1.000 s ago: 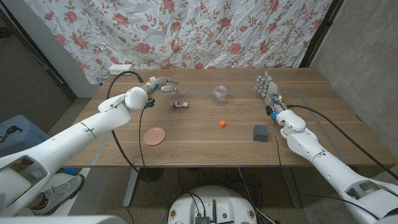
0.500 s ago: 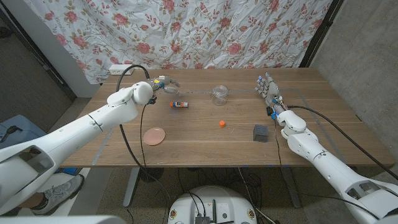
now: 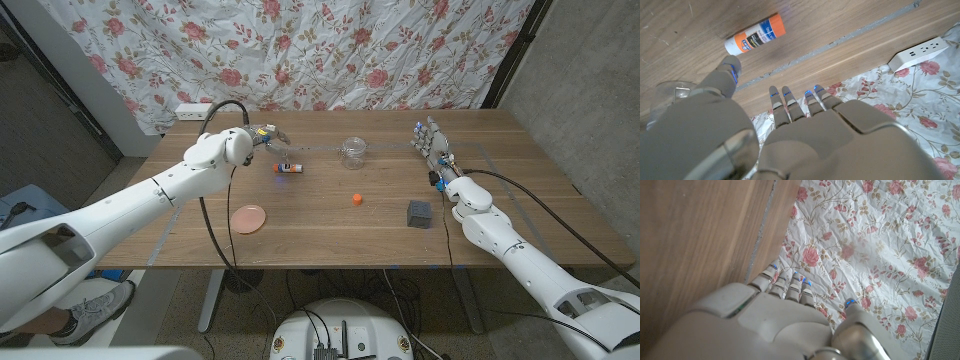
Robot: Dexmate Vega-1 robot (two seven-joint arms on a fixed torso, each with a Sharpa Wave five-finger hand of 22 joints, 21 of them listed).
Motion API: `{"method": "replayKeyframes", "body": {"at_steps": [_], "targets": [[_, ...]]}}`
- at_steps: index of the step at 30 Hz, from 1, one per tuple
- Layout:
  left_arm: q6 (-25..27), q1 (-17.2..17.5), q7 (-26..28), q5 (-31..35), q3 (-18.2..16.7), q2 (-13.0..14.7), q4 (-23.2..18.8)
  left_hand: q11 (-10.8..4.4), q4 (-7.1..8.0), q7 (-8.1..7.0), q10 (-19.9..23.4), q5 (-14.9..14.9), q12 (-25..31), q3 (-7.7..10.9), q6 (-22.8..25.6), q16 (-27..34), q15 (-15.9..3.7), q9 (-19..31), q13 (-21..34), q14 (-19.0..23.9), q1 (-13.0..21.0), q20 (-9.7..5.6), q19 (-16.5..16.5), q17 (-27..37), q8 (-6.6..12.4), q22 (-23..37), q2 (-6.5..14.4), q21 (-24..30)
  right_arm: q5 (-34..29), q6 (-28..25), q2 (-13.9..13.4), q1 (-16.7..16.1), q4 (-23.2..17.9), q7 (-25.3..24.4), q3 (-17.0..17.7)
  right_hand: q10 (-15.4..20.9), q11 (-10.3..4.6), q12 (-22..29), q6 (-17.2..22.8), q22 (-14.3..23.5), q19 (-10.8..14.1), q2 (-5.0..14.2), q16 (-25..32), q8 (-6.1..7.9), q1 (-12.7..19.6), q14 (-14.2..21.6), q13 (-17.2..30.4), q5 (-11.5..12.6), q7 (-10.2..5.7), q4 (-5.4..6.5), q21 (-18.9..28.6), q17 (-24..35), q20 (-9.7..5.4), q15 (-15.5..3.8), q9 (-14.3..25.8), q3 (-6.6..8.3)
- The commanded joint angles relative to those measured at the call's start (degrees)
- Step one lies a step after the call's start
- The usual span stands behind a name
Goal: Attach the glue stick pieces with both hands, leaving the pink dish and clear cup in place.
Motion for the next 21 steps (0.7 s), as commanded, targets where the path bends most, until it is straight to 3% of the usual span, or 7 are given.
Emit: {"method": "replayKeyframes", "body": {"at_steps": [1, 14, 21], "targets": [[-0.91, -0.84, -4.76, 8.02, 2.32, -0.92, 0.91, 0.03, 0.03, 0.14, -0.42, -0.21, -0.17, -0.58, -0.49, -0.09, -3.59, 0.14, 0.3, -0.65, 1.11, 0.17, -1.27, 0.14, -0.13, 0.19, -0.19, -0.09, 0.01, -0.04, 0.21, -0.43, -0.26, -0.84, 0.12, 0.46, -0.23, 0.4, 0.22, 0.23, 0.22, 0.51, -0.02, 0.17, 0.02, -0.04, 0.11, 0.39, -0.25, -0.31, 0.38, -0.1, 0.39, 0.14, 0.16, 0.21], [-3.12, -0.57, -7.37, 14.09, 2.93, -3.15, 3.37, 0.04, 0.23, 0.06, -2.23, -0.29, -0.51, -2.22, -2.65, -0.17, -2.55, 0.19, 0.32, -2.53, 2.48, 2.15, -4.0, 0.18, -0.88, 0.24, -0.26, -0.04, 0.68, -0.91, -0.14, -0.5, -0.72, 0.06, 0.09, 0.48, -0.08, 0.4, 0.13, 0.24, -0.07, 0.28, 0.14, 0.09, -0.77, -0.11, 0.08, 0.26, -0.08, -0.12, 0.3, -0.3, 0.21, -0.1, 0.15, -0.03], [-5.0, 0.06, -6.37, 15.28, 2.75, -4.29, 5.38, 0.08, 0.26, 0.14, -1.98, -0.27, -0.33, -2.46, -2.59, 0.09, -2.77, 0.21, 0.33, -2.08, 2.71, 2.14, -4.06, 0.18, -0.8, 0.24, -0.2, 0.1, 0.95, -1.01, -0.28, -0.78, -1.25, 0.0, 0.29, 0.78, 0.14, 0.43, -0.8, 0.19, -0.62, 0.12, 0.3, -0.2, -1.38, 0.17, -0.04, 0.25, 2.66, -0.1, 0.18, -0.74, -1.26, -0.97, 0.12, -0.09]]}}
